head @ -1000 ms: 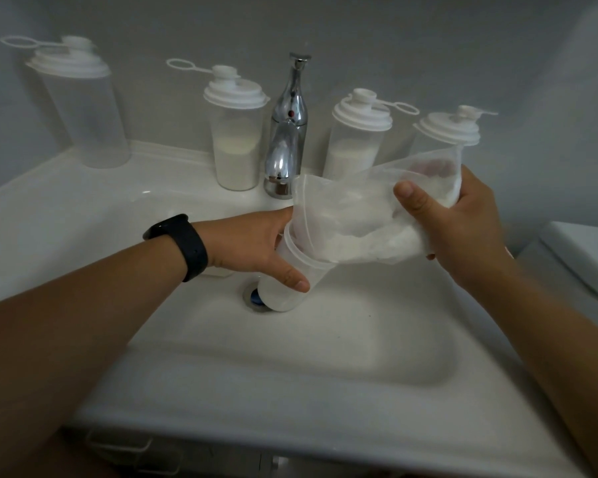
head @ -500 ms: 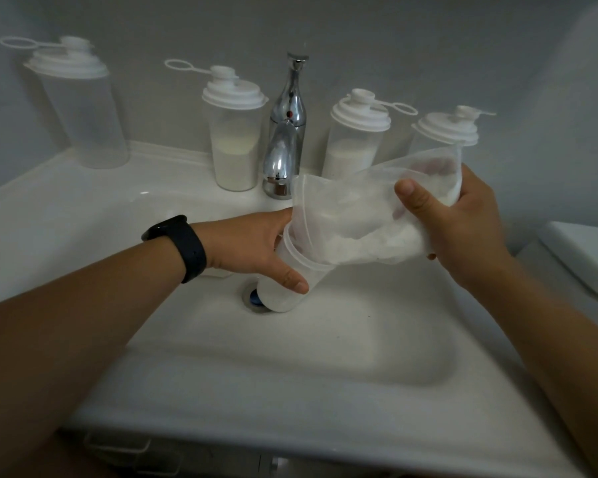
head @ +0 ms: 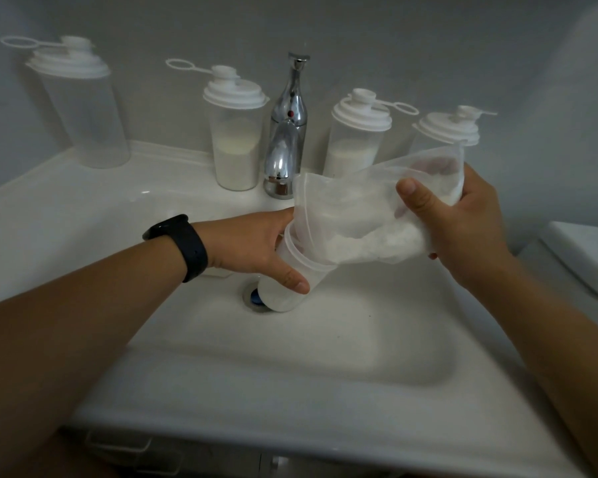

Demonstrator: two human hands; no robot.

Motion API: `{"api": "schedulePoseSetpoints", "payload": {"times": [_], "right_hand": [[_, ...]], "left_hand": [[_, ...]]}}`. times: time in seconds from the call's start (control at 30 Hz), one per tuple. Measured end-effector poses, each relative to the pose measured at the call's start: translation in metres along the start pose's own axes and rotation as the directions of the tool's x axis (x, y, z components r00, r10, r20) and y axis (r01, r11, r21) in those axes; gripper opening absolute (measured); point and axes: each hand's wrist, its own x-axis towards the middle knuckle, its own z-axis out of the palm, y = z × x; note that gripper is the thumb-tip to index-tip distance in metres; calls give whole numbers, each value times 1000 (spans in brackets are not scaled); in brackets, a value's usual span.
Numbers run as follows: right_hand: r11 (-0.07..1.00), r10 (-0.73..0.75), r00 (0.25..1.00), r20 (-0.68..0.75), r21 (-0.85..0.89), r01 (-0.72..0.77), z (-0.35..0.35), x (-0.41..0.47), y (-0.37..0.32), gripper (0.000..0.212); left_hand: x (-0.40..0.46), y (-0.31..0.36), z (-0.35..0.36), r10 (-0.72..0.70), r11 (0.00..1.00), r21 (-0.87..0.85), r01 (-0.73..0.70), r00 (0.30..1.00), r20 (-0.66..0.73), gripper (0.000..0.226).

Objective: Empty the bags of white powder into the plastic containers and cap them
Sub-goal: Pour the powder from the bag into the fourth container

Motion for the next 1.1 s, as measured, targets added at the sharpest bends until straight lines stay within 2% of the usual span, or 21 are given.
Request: {"api": "schedulePoseSetpoints", "payload": {"times": [0.47,1.1], "right_hand": [[1000,2,1000,10,8,-2,0,0,1,23],[1000,-13,1000,-6,-17,13,-1,1,1,26]], "left_hand": [[1,1,1,-4,1000,-6,4,1000,-7,92],[2,-4,1,9,1000,-3,-9,1000,8,103]]}}
